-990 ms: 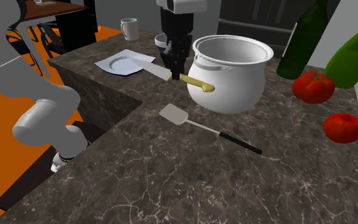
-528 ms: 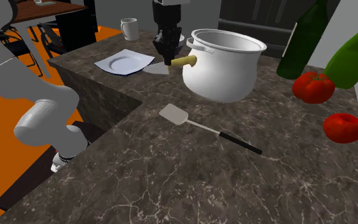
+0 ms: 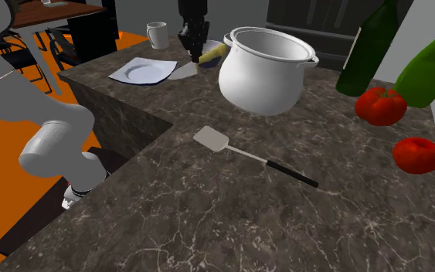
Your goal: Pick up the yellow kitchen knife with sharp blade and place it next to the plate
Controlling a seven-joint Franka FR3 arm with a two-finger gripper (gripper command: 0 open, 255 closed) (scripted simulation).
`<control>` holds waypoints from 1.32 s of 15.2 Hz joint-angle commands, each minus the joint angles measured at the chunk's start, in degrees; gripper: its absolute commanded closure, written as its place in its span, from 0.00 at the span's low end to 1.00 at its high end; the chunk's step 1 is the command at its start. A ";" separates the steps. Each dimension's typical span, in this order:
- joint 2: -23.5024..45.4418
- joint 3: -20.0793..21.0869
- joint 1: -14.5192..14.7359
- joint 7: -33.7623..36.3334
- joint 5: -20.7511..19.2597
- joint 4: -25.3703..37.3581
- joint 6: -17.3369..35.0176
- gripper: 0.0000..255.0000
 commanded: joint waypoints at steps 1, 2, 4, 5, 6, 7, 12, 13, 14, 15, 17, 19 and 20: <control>0.62 2.20 0.87 2.99 0.64 0.82 -0.14 1.00; 0.87 3.28 1.27 4.45 0.92 1.19 -0.11 1.00; 1.57 5.50 2.02 7.43 1.40 2.13 -0.04 1.00; 2.03 6.63 2.39 8.95 1.58 2.70 0.00 1.00; 2.55 7.79 2.74 10.49 1.72 3.33 0.05 1.00; 3.15 8.95 3.10 12.05 1.81 4.02 0.10 1.00; 7.36 15.14 4.80 20.26 1.31 8.53 0.37 1.00; 8.47 16.45 5.15 22.01 0.97 9.64 0.41 1.00; 9.68 17.80 5.50 23.80 0.53 10.83 0.43 1.00; 11.00 19.19 5.87 25.63 -0.02 12.10 0.45 1.00; 14.00 22.04 6.71 29.48 -1.52 14.90 0.40 1.00; 17.56 24.93 7.87 33.58 -3.65 18.07 0.21 1.00; 19.57 26.33 8.65 35.73 -4.99 19.81 0.03 1.00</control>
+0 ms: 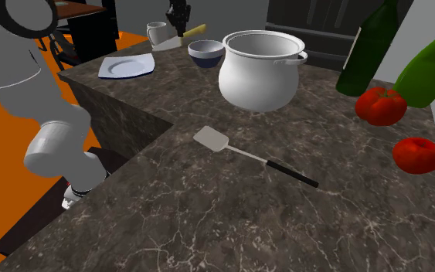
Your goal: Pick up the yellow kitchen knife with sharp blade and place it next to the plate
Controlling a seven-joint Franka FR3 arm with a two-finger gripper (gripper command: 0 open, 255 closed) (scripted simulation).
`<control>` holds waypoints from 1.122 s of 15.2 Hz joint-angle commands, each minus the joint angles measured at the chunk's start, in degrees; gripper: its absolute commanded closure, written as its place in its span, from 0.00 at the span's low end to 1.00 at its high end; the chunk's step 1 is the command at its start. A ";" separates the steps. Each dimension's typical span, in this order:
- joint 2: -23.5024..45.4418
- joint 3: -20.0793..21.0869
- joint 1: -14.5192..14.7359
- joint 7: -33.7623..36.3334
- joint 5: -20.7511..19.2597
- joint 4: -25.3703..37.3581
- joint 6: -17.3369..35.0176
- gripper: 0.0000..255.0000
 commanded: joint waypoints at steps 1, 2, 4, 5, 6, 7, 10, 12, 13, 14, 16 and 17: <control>3.70 2.68 1.57 4.32 -2.53 3.28 -0.43 1.00; 6.02 3.97 2.71 6.59 -4.25 5.28 -0.78 1.00; 11.12 6.30 5.61 11.18 -8.24 9.72 -1.82 1.00; 11.39 6.17 6.02 11.41 -8.43 9.99 -1.89 1.00; 10.86 5.98 5.81 11.16 -8.01 8.70 -0.95 1.00; 10.37 5.87 5.55 10.93 -7.63 7.45 -0.03 1.00; 9.09 5.62 4.91 10.30 -6.64 3.90 2.66 1.00; 8.36 5.47 4.58 9.94 -6.08 1.68 4.40 1.00; 8.04 5.40 4.45 9.78 -5.84 0.61 5.25 1.00; 7.74 5.33 4.33 9.63 -5.61 -0.44 6.09 1.00; 7.21 5.22 4.13 9.36 -5.22 -2.45 7.75 1.00; 6.98 5.16 4.06 9.25 -5.04 -3.43 8.57 1.00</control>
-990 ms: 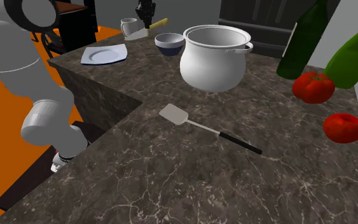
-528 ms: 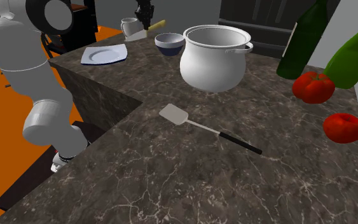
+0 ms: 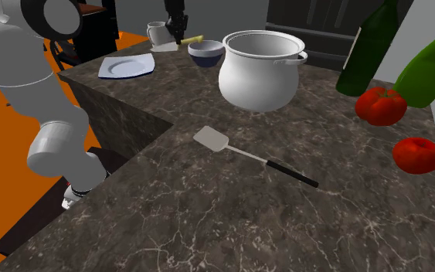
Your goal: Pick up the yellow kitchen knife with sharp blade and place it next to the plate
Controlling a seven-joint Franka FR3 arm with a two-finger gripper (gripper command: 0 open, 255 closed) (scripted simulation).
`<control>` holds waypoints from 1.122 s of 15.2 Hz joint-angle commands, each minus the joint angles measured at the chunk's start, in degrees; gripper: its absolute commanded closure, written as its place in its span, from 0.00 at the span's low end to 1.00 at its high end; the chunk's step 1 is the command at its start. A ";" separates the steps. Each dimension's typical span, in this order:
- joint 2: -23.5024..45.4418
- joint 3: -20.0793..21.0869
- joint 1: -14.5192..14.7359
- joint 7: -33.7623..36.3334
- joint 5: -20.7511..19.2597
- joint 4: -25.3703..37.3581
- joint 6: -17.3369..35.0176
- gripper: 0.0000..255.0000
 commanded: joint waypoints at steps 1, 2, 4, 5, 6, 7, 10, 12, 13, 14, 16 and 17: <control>-0.35 -0.23 -0.31 -0.46 0.57 -2.77 1.48 1.00; -0.54 -0.27 -0.37 -0.55 0.71 -3.70 2.29 1.00; -0.94 -0.35 -0.51 -0.76 1.01 -6.19 4.50 1.00; -0.94 -0.34 -0.52 -0.76 1.01 -6.19 4.50 1.00; -0.94 -0.34 -0.53 -0.77 1.01 -6.20 4.50 1.00; -0.94 -0.33 -0.52 -0.77 1.01 -6.19 4.50 1.00; -0.94 -0.34 -0.52 -0.76 1.01 -6.19 4.50 1.00; -0.94 -0.34 -0.52 -0.76 1.01 -6.19 4.50 1.00; -0.95 -0.34 -0.51 -0.75 1.01 -6.22 4.52 0.00; -0.96 -0.35 -0.52 -0.78 1.02 -6.20 4.49 0.00; -0.92 -0.34 -0.52 -0.77 0.99 -6.17 4.49 0.00; -0.92 -0.34 -0.52 -0.77 0.99 -6.17 4.49 0.00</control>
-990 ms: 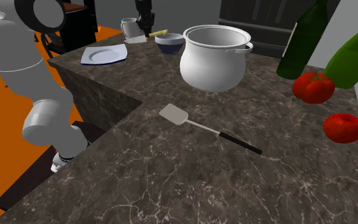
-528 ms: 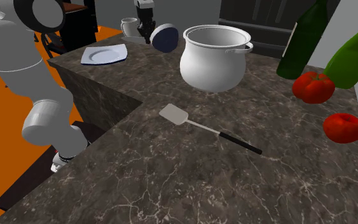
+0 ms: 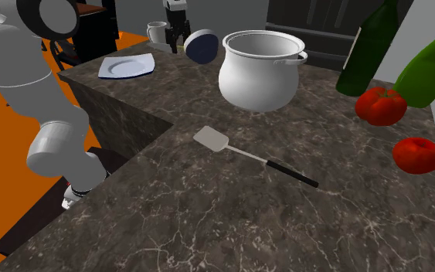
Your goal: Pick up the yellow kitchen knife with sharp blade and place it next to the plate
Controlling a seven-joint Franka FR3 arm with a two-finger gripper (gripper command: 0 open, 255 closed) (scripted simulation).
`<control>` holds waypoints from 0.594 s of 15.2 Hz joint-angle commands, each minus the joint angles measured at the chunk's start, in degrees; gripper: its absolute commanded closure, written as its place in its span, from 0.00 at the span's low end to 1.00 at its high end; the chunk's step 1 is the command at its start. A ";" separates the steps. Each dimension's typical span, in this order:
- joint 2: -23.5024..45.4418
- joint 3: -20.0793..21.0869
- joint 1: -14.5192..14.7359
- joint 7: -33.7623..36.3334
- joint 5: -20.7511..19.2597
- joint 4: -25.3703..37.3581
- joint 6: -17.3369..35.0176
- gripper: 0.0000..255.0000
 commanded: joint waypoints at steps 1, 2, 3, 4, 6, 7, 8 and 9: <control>-0.01 0.00 0.00 0.00 0.01 -0.02 0.01 0.00; 0.24 0.06 0.08 0.13 -0.18 2.13 -1.97 0.00; 0.62 0.16 0.20 0.33 -0.46 4.39 -3.97 0.00; 1.15 0.28 0.39 0.59 -0.85 6.79 -6.02 0.00; 1.66 0.41 0.58 0.85 -1.24 8.78 -7.66 0.00; 1.65 0.41 0.57 0.84 -1.23 8.77 -7.66 0.00; 1.65 0.41 0.57 0.85 -1.24 8.78 -7.66 0.00; 1.66 0.41 0.57 0.85 -1.24 8.78 -7.66 0.00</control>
